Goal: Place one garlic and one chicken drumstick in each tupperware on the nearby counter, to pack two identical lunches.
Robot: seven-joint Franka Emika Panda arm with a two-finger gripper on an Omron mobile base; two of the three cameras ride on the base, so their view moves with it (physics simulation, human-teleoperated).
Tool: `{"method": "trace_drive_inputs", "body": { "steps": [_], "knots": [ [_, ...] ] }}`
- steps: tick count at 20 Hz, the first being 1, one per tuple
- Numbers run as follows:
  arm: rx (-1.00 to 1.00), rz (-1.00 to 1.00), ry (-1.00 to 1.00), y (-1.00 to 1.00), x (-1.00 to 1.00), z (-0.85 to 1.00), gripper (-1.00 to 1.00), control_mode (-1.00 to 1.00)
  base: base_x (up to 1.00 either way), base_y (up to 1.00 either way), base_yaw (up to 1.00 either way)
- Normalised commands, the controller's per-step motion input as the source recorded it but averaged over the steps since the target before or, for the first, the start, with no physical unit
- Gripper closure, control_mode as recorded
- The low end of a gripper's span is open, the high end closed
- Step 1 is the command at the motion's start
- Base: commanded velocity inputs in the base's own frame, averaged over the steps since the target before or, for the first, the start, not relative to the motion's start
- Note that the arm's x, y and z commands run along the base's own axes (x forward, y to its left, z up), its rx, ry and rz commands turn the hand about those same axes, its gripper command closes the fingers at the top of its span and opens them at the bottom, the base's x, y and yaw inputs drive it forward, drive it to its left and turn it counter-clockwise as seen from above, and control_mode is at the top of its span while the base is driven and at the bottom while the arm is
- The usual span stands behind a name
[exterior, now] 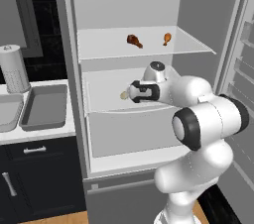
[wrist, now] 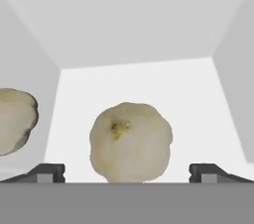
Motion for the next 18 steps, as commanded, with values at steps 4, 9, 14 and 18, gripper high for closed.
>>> {"method": "trace_drive_inputs", "body": {
  "steps": [4, 9, 14, 18],
  "knots": [
    [0.00, 0.00, 0.02, 0.03, 0.48, -0.19, -1.00, -1.00, 0.00, 0.00, 0.00],
    [0.00, 0.00, 0.05, 0.00, 0.34, -0.28, -1.00, -1.00, 0.00, 0.00, 0.00],
    [0.00, -0.03, 0.01, 0.00, -0.36, -0.64, -1.00, -1.00, 0.00, 0.00, 0.00],
    [0.00, -0.06, 0.00, 0.00, -0.60, -0.54, -1.00, -1.00, 0.00, 0.00, 0.00]
  ]
}}
